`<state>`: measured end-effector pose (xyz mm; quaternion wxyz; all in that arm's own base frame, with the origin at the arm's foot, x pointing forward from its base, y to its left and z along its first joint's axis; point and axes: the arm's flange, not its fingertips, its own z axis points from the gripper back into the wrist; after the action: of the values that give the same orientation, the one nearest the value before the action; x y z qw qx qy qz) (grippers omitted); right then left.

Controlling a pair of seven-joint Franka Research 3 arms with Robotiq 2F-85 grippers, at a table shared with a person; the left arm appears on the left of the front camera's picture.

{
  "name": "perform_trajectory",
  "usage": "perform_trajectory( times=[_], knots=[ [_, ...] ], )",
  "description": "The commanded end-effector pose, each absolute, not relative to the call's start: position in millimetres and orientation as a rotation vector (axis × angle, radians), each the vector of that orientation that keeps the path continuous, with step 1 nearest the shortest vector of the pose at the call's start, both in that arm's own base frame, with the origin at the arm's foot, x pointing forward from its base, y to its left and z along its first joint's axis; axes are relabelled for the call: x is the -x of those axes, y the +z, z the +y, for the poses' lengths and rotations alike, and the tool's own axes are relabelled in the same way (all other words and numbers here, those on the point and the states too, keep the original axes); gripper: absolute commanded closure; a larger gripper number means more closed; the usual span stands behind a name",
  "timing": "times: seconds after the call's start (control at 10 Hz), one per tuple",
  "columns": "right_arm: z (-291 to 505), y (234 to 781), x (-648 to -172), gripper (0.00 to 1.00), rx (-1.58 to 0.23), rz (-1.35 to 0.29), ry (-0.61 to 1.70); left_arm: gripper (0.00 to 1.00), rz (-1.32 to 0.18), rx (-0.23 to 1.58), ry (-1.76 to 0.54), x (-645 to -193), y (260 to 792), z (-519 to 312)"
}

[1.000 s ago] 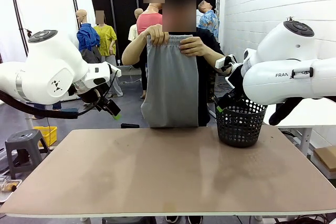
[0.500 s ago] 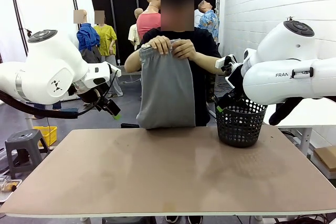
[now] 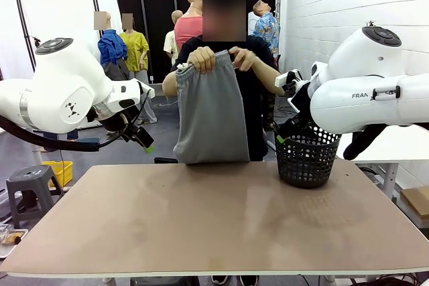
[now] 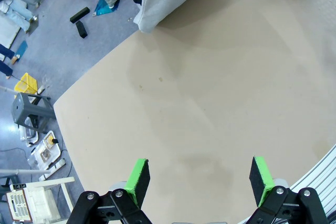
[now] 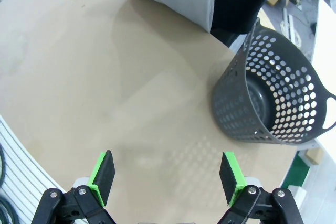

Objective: Fold the training pants.
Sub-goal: Grab both ends of the Training pants handed by a person.

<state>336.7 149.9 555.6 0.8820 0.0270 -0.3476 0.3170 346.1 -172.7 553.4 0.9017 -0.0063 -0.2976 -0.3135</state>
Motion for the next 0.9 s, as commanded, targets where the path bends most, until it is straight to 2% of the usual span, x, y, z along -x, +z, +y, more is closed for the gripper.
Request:
perform_trajectory(
  times=[0.0,0.8],
  knots=[
    [149.8,555.6,-336.8,0.0,-0.056,-0.724,0.661,0.0,-0.614,0.012,-0.652,-346.5,552.7,-171.1],
    [149.8,555.6,-336.8,0.0,-0.056,-0.724,0.661,0.0,-0.614,0.012,-0.652,-346.5,552.7,-171.1]
  ],
)
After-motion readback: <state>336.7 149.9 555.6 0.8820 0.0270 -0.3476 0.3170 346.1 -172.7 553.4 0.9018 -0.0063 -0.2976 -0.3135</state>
